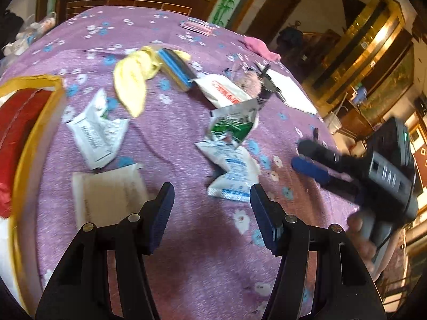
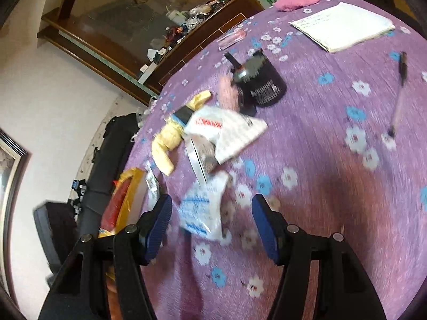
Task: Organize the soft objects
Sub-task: 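Grasp the blue-printed white packet with the left gripper while the right grasps a green-printed packet, then carry both packets over the yellow-rimmed box and open both grippers to drop them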
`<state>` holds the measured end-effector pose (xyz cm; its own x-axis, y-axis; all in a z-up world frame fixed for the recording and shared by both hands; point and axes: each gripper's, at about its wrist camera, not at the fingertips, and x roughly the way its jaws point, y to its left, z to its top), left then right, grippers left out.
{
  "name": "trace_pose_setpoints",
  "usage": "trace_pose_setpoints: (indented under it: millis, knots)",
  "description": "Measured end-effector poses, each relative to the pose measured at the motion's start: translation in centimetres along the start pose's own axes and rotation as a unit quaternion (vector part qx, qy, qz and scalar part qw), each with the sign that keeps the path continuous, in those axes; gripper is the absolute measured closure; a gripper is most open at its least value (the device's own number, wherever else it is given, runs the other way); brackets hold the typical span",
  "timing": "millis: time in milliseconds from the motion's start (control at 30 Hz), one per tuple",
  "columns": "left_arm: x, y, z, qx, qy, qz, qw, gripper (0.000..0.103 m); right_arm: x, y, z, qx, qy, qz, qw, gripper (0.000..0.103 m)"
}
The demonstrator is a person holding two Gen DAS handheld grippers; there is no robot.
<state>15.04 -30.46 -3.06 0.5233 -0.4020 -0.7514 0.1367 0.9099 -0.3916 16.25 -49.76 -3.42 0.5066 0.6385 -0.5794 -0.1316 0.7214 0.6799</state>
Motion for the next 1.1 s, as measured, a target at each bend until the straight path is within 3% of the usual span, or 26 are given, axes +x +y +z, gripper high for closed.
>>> trace_pose_setpoints:
  millis: [100, 267, 333, 400, 467, 500, 567, 667, 733, 900, 1100]
  knots:
    - [1.2, -0.8, 0.4, 0.005, 0.014, -0.011, 0.9998, 0.044, 1.5, 1.6, 2.1, -0.04, 0.014, 0.0, 0.999, 0.041]
    - [3.5, -2.5, 0.7, 0.042, 0.031, 0.0, 0.9986, 0.044, 6.7, 3.9, 3.8, -0.117, 0.049, -0.041, 0.991, 0.043]
    - [4.5, -2.7, 0.6, 0.041, 0.043, -0.007, 0.9982, 0.044, 7.8, 4.0, 3.0, -0.135, 0.057, -0.077, 0.986, 0.074]
    - [5.3, -2.9, 0.6, 0.036, 0.046, -0.013, 0.9982, 0.044, 7.5, 3.7, 2.3, -0.145, 0.042, -0.075, 0.986, 0.076]
    - [5.8, -3.3, 0.8, 0.035, 0.039, 0.003, 0.9986, 0.044, 6.9, 3.2, 2.2, -0.139, 0.036, -0.055, 0.988, 0.084]
    - [6.1, -3.4, 0.9, 0.039, 0.037, 0.014, 0.9984, 0.045, 6.3, 2.9, 2.3, -0.132, 0.027, -0.043, 0.99, 0.085]
    - [6.3, -3.6, 1.0, 0.048, 0.031, 0.043, 0.9974, 0.058, 5.8, 3.0, 2.3, -0.127, 0.015, -0.027, 0.991, 0.085]
    - [6.1, -3.2, 0.8, 0.042, 0.023, 0.041, 0.998, 0.065, 5.2, 3.4, 2.2, -0.129, -0.001, -0.018, 0.991, 0.086]
    - [5.5, -2.7, 0.7, 0.035, 0.018, 0.031, 0.9987, 0.075, 4.7, 3.7, 2.2, -0.134, -0.015, -0.004, 0.991, 0.086]
    - [4.0, -2.1, 0.2, 0.019, 0.023, 0.018, 0.9994, 0.08, 3.9, 3.9, 2.6, -0.131, -0.043, 0.025, 0.99, 0.086]
    - [1.9, -1.2, -0.9, 0.003, 0.016, 0.007, 0.9998, 0.083, 3.8, 3.3, 3.2, -0.112, -0.044, 0.048, 0.991, 0.086]
